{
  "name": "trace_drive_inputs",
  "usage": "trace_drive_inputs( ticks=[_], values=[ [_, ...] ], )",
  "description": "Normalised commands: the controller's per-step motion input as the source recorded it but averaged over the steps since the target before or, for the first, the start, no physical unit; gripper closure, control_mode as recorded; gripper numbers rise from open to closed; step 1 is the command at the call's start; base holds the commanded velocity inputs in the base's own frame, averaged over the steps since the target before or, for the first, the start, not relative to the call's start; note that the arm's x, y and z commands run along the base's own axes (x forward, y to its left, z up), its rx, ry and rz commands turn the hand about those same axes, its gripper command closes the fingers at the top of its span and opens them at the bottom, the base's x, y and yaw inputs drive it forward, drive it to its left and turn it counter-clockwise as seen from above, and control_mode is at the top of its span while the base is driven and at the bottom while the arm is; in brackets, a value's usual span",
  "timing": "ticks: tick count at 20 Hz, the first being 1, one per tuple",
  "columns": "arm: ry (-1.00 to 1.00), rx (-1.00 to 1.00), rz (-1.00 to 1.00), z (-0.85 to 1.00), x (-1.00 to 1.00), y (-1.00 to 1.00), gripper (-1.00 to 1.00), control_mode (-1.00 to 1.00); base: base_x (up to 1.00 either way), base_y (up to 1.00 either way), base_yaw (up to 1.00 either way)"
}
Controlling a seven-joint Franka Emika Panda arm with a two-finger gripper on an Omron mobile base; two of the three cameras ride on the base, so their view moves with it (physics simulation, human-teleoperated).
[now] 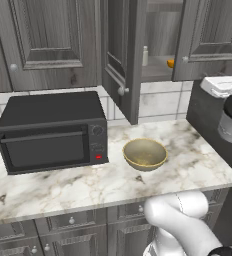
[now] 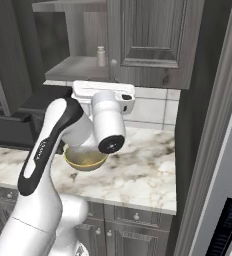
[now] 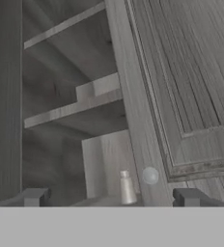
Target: Open the cabinet. Pick the orange and apple from the cabinet and place them into the bowl. Then close the cabinet.
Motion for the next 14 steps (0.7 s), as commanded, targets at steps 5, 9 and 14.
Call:
trace_drive_inputs(
  ticks=[5,9,14],
  values=[
    [0.00,0.00,0.00,0.00,0.46,0.00,-1.00,-1.00,0.00,0.00,0.00],
    [0.00,0.00,0.00,0.00,0.57,0.00,-1.00,-1.00,0.00,0.00,0.00],
    [0.00,0.00,0.00,0.00,0.72,0.00,-1.00,-1.00,0.00,0.00,0.00]
  ],
)
